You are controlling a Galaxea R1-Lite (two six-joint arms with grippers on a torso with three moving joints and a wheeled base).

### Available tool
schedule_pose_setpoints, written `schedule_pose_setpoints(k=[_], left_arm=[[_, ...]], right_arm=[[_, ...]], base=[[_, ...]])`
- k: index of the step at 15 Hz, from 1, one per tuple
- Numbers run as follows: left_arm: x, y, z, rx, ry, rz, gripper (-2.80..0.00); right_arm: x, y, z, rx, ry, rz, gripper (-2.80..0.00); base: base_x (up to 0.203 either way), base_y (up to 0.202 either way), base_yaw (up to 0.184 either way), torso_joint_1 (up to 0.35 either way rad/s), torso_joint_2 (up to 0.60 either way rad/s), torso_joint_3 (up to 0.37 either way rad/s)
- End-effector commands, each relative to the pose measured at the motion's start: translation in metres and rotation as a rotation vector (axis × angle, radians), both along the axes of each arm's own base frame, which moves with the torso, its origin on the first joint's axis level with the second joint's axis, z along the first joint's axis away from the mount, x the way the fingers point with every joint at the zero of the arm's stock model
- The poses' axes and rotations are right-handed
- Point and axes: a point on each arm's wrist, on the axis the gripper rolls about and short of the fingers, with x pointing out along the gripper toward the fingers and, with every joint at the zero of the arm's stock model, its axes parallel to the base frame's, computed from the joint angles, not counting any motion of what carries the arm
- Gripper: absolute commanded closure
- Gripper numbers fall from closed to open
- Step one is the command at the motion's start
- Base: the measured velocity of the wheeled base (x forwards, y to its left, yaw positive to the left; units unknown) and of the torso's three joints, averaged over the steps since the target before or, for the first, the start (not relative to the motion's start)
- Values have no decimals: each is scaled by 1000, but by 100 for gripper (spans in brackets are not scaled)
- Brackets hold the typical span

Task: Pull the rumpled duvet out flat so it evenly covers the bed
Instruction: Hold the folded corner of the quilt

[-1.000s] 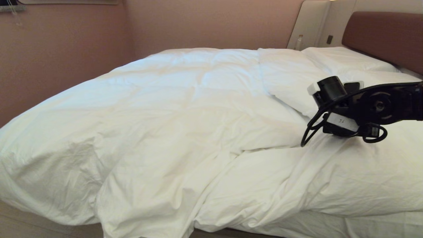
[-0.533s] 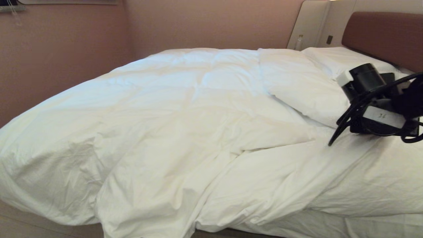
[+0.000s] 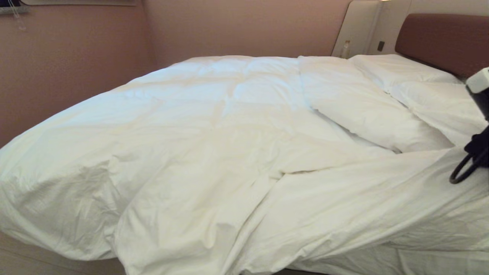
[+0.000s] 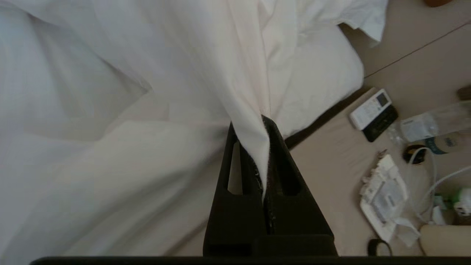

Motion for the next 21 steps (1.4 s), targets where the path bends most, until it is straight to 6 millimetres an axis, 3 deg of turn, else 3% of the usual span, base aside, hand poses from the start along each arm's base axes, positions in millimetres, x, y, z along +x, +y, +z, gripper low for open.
schedule_pose_setpoints(k=[1, 10, 17, 21], left_arm=[[0, 0, 0, -1, 0, 0, 0], [0, 0, 0, -1, 0, 0, 0], [0, 0, 0, -1, 0, 0, 0], [0, 0, 0, -1, 0, 0, 0]], right_arm=[[-28, -9, 11, -34, 0, 14, 0], [-108, -26, 15, -141, 45, 70, 0], [-148, -32, 7, -224, 103, 127, 0], [-159, -34, -2, -274, 174, 161, 0]], base=[[0, 0, 0, 0, 0, 0], [0, 0, 0, 0, 0, 0], [0, 0, 0, 0, 0, 0], [0, 0, 0, 0, 0, 0]])
